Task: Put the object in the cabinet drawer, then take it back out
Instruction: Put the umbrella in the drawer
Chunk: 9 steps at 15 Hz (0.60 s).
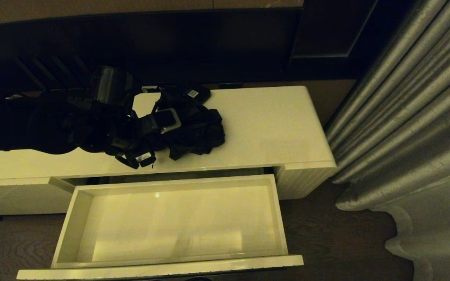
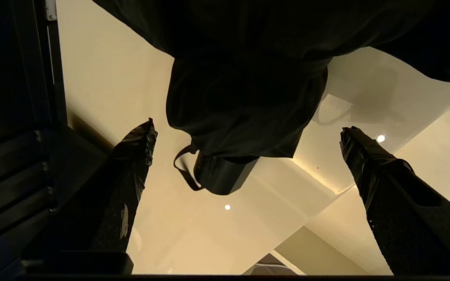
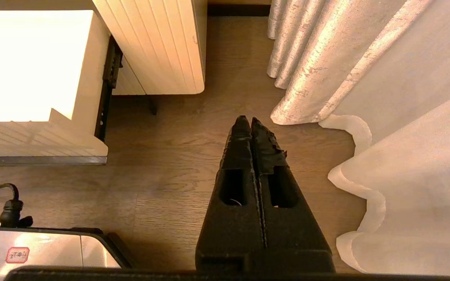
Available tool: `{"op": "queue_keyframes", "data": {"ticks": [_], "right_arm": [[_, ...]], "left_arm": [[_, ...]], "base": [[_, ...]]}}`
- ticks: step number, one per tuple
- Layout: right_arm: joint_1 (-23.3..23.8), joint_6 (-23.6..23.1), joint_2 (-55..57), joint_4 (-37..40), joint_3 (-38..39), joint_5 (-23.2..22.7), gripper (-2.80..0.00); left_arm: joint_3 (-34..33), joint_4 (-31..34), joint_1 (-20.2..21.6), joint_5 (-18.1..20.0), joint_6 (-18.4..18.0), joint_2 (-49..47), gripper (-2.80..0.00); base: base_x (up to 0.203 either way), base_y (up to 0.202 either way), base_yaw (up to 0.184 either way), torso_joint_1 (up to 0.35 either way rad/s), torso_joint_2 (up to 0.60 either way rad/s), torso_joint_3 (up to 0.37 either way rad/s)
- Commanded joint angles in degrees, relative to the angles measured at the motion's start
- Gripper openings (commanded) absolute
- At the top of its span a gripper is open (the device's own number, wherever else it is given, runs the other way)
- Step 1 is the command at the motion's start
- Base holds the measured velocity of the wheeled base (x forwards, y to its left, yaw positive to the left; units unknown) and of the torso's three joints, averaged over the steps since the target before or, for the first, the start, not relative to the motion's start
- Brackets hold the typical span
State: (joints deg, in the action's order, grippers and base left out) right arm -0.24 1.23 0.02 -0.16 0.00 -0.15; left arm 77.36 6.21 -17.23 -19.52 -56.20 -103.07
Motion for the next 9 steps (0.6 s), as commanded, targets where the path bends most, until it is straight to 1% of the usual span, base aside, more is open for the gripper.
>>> {"op": "queue_keyframes", "data": {"ticks": [1,9], "right_arm": [[0.0,0.0,0.0,0.0,0.1,0.0,-2.80],[0.0,0.0,0.0,0.0,0.1,0.0,-2.80]], "left_arm": [[0.5,0.0,0.0,-0.3,-0.4,-0.6,0.00],[0.9,-3.4,0.3,-0.5,-0.7,-2.0,0.00]], "base": [[0.000,0.000,0.000,0.000,0.00,0.000],[0.000,0.000,0.000,0.000,0.00,0.000]]}}
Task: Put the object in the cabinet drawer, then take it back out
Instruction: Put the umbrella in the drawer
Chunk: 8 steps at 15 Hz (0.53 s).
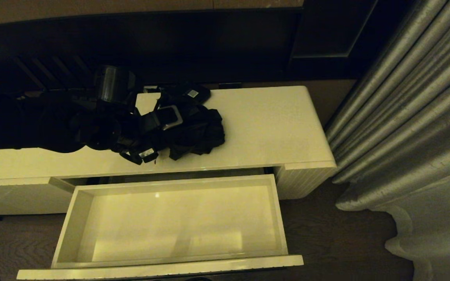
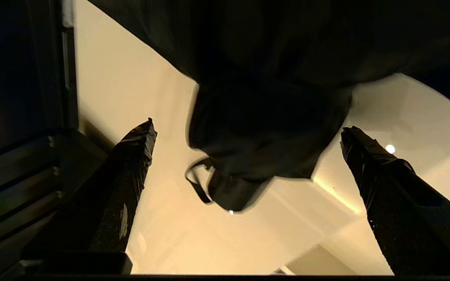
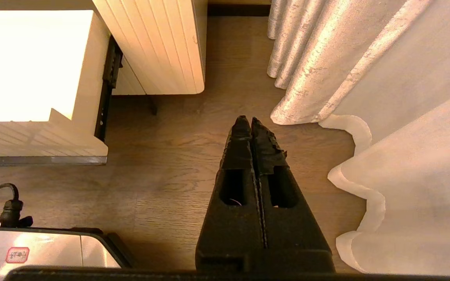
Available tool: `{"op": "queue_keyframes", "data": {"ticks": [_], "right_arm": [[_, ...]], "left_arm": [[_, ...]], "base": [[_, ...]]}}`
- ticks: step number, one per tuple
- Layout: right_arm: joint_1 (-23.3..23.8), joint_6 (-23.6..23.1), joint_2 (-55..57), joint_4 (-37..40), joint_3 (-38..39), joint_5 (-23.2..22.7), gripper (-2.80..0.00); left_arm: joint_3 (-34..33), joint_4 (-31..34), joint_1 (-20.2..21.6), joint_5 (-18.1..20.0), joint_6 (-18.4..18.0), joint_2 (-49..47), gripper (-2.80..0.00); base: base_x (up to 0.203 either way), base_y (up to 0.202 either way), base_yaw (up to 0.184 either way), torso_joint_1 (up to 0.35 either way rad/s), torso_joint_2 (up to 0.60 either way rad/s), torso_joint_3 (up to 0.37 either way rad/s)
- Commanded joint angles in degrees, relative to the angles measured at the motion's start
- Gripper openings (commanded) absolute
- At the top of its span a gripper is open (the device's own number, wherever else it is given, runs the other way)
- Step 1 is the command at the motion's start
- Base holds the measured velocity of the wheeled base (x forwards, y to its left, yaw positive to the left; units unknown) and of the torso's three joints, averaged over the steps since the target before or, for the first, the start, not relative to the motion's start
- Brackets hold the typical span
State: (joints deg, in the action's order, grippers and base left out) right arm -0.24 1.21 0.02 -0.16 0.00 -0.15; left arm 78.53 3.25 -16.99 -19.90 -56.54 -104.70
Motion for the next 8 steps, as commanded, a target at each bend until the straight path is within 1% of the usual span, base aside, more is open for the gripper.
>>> {"op": "queue_keyframes", "data": {"ticks": [1,4,8], "right_arm": [[0.0,0.0,0.0,0.0,0.1,0.0,-2.80],[0.0,0.0,0.0,0.0,0.1,0.0,-2.80],[0.0,0.0,0.0,0.0,0.1,0.0,-2.80]], "left_arm": [[-0.2,-0.6,0.1,-0.1,-0.4,-0.6,0.00],[0.0,-3.9,0.1,-0.1,-0.6,-1.7,0.00],[0.0,-4.2,0.1,-0.2,-0.8,-2.1,0.00]], "base": [[0.000,0.000,0.000,0.000,0.00,0.000],[0.000,0.000,0.000,0.000,0.00,0.000],[0.000,0.000,0.000,0.000,0.00,0.000]]}}
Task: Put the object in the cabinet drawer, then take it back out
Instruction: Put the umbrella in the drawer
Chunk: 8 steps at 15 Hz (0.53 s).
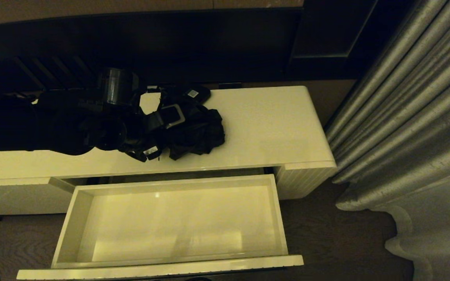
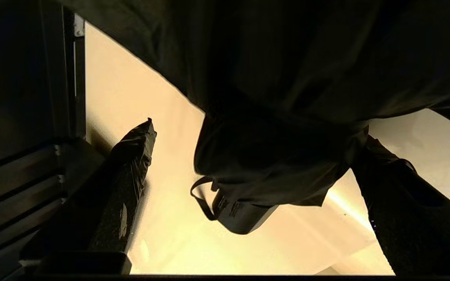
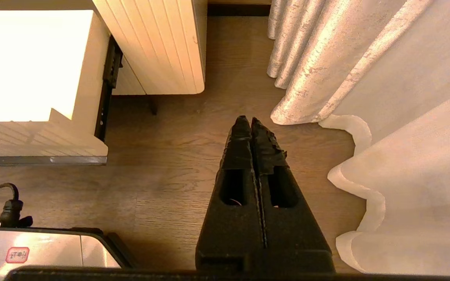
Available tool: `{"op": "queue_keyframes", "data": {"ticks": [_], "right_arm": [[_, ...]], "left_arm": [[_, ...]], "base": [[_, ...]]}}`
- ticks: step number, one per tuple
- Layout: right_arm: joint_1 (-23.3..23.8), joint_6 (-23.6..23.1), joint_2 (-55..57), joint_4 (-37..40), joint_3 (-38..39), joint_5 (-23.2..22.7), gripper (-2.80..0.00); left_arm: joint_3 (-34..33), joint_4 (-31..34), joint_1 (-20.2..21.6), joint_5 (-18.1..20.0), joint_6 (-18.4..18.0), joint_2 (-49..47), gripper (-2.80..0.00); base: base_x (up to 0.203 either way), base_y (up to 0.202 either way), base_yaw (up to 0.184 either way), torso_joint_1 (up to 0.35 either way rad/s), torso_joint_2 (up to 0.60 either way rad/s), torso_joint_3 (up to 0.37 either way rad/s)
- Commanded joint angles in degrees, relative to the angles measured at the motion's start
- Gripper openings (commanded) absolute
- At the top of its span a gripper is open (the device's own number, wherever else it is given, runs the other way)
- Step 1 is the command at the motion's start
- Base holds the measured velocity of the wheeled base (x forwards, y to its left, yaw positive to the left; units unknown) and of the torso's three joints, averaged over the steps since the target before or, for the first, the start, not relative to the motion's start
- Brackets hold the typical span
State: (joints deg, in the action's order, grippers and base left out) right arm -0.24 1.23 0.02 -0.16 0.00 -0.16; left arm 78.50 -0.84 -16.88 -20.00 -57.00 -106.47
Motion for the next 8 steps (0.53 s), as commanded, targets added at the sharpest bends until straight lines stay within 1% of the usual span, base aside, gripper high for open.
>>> {"op": "queue_keyframes", "data": {"ticks": [1,2,3,8], "right_arm": [[0.0,0.0,0.0,0.0,0.1,0.0,-2.80],[0.0,0.0,0.0,0.0,0.1,0.0,-2.80],[0.0,0.0,0.0,0.0,0.1,0.0,-2.80],[0.0,0.0,0.0,0.0,0.1,0.0,-2.80]], "left_arm": [[0.1,-0.1,0.0,-0.1,-0.3,-0.3,0.00],[0.0,0.0,0.0,-0.1,-0.4,-0.2,0.00],[0.1,0.0,0.0,0.0,-0.3,-0.2,-2.80],[-0.3,0.0,0.0,-0.1,-1.0,-0.2,-2.80]], "base": [[0.000,0.000,0.000,0.000,0.00,0.000],[0.000,0.000,0.000,0.000,0.00,0.000],[0.000,0.000,0.000,0.000,0.00,0.000],[0.000,0.000,0.000,0.000,0.00,0.000]]}}
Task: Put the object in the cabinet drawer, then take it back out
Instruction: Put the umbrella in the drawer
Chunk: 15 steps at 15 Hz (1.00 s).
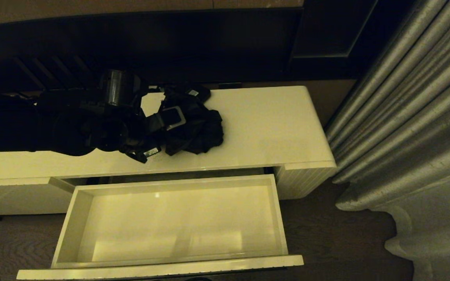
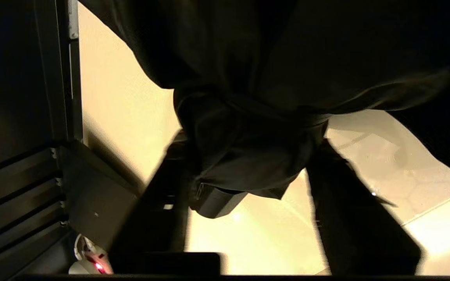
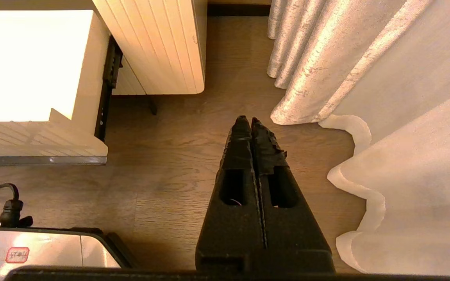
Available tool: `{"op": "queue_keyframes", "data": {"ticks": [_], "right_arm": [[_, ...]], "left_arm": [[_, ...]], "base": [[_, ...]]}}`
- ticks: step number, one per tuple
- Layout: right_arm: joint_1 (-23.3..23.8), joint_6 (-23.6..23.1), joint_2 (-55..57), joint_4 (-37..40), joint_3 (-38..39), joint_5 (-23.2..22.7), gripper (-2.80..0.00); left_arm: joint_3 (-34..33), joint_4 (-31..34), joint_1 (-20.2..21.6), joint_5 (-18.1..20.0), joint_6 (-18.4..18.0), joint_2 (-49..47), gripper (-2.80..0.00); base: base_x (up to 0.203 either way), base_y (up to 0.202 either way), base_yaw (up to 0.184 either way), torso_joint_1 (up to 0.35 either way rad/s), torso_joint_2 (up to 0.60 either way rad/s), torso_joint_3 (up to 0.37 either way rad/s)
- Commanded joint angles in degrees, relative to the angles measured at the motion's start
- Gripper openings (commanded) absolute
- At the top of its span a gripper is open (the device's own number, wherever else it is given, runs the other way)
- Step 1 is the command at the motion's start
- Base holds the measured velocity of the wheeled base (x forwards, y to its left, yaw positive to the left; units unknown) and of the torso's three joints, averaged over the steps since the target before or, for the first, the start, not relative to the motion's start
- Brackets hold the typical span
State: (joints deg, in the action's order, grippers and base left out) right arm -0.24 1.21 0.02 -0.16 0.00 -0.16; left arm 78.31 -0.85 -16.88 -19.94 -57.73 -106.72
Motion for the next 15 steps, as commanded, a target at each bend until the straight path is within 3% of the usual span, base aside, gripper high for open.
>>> {"op": "queue_keyframes", "data": {"ticks": [1,10,15], "right_arm": [[0.0,0.0,0.0,0.0,0.1,0.0,-2.80],[0.0,0.0,0.0,0.0,0.1,0.0,-2.80],[0.0,0.0,0.0,0.0,0.1,0.0,-2.80]], "left_arm": [[-0.1,0.0,0.0,-0.1,-0.4,0.0,-2.80],[-0.2,0.6,-0.1,0.1,-0.7,1.7,-2.80],[-0.3,4.8,-0.7,0.6,-1.0,9.6,-2.80]], "base": [[0.000,0.000,0.000,0.000,0.00,0.000],[0.000,0.000,0.000,0.000,0.00,0.000],[0.000,0.000,0.000,0.000,0.00,0.000]]}}
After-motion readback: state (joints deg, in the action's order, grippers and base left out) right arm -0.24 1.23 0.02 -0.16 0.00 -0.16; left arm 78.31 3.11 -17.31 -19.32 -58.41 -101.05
